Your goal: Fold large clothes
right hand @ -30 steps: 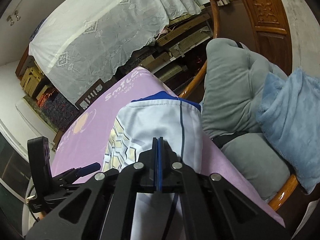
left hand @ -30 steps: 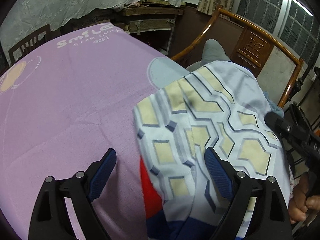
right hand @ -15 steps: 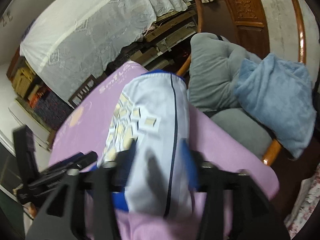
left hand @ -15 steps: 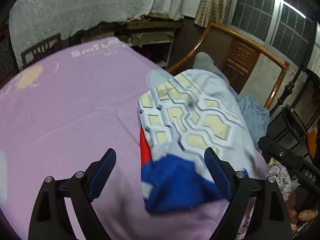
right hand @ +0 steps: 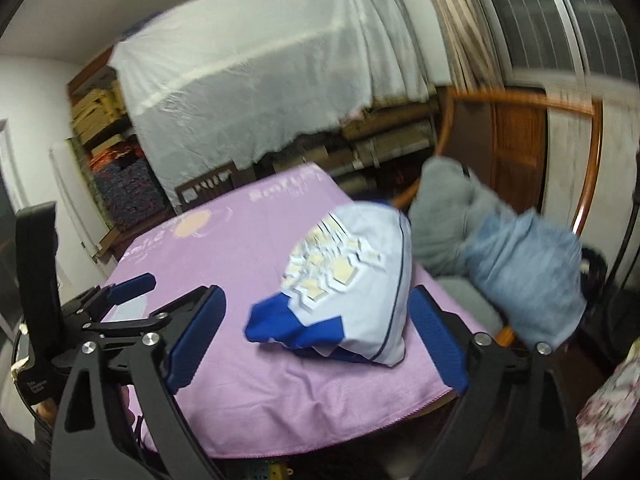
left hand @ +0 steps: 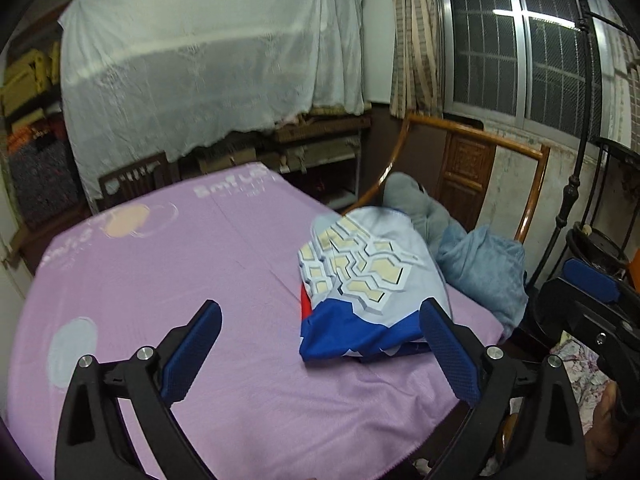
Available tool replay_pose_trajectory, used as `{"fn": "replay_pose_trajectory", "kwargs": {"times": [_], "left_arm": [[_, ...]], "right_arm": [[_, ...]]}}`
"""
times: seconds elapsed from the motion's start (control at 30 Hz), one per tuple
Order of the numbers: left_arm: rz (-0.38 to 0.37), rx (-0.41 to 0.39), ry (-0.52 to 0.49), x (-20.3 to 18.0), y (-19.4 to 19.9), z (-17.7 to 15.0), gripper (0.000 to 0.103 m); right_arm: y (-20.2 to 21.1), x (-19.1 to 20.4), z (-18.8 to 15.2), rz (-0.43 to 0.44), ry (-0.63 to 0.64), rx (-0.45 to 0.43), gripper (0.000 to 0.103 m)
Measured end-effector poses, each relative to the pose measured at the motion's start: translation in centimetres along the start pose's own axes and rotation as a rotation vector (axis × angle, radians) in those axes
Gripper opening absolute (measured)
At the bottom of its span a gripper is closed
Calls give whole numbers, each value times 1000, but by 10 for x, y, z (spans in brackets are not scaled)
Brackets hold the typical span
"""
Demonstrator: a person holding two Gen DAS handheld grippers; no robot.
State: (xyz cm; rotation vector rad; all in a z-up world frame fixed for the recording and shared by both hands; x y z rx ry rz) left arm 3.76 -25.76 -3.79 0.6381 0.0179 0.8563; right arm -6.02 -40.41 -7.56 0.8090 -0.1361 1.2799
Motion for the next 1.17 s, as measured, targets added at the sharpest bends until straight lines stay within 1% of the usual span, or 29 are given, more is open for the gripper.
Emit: {"fn": "replay_pose_trajectory", "kwargs": {"times": [0.07,0.17,0.27,0.33,0.43,0.63,0.7,0.8,0.87,1.03,1.17], "left_arm": [[27,-12,1,0,13,0,99],[59,-29,1,2,31,-2,99],[78,-42,1,4,39,-5,99],[73,-25,14,8,37,-9,99],[63,10,34,13,29,-17,99],[47,59,53,16,12,-26,99],[39,59,53,15,10,-27,99],[63,52,42,15,10,-27,99],[52,42,33,12,12,-25,99],[66,19,5,7,16,-21,99],[45,15,8,6,16,-20,99]], "right_arm": [[22,11,0,1,26,-44,94],[45,19,1,-15,57,-100,96],[59,27,1,-12,69,-134,98],[61,32,0,-10,85,-146,98],[52,33,-4,-39,98,-127,98],[23,17,-12,-43,35,-42,98],[16,13,-14,-58,35,-27,98],[8,11,-18,-65,39,-8,98],[4,10,-20,-66,39,0,98],[2,6,-19,-65,29,2,98],[4,4,-17,-59,18,-9,98]]}}
Point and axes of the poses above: each gripper's, at about its wrist camera, not at the fingertips, and y roughly against the way its jaws point, x to its left, z to its top, the point moved 8 cm from there along -y, roughly the way its jaws point, and after that the axes turned 13 degrees about -y, right-handed, at the moved point
